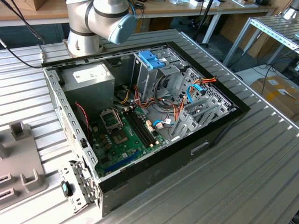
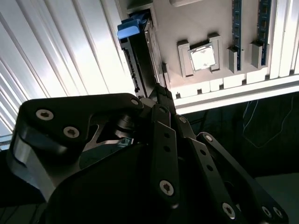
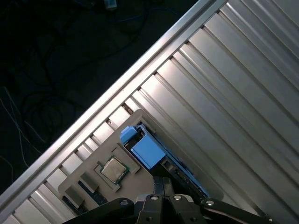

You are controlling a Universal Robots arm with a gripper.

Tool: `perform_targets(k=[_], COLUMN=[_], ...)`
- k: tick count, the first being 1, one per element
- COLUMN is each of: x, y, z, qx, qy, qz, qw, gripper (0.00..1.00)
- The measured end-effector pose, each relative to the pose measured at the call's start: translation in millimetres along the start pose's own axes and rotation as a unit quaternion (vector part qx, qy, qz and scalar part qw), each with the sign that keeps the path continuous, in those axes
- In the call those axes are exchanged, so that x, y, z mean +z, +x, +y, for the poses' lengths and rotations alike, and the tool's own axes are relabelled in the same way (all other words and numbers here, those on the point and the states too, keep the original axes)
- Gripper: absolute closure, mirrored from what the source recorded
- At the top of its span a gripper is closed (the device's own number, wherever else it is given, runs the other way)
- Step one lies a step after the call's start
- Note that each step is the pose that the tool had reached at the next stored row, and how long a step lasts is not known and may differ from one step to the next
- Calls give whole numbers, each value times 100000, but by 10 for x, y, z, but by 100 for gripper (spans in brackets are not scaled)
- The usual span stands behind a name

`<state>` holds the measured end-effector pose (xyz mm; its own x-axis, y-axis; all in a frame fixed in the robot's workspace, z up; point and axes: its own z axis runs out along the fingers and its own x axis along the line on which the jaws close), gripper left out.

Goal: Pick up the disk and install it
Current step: 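Pick up the disk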

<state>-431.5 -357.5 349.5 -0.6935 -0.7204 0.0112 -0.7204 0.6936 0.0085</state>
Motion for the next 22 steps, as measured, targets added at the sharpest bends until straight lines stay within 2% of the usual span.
perform_targets(k=[3, 6, 10, 19, 20, 22], x=[0, 0, 0, 0, 0, 0], y=[0, 0, 0, 0, 0, 0], z=[0, 0, 0, 0, 0, 0], qx=[-1708, -4300, -6418, -6755, -7053, -8457], qy=[20, 48, 71, 73, 78, 94], qz=[12, 35, 56, 58, 60, 72], qw=[99985, 99908, 99794, 99772, 99751, 99642], gripper=[89, 89, 89, 89, 89, 89])
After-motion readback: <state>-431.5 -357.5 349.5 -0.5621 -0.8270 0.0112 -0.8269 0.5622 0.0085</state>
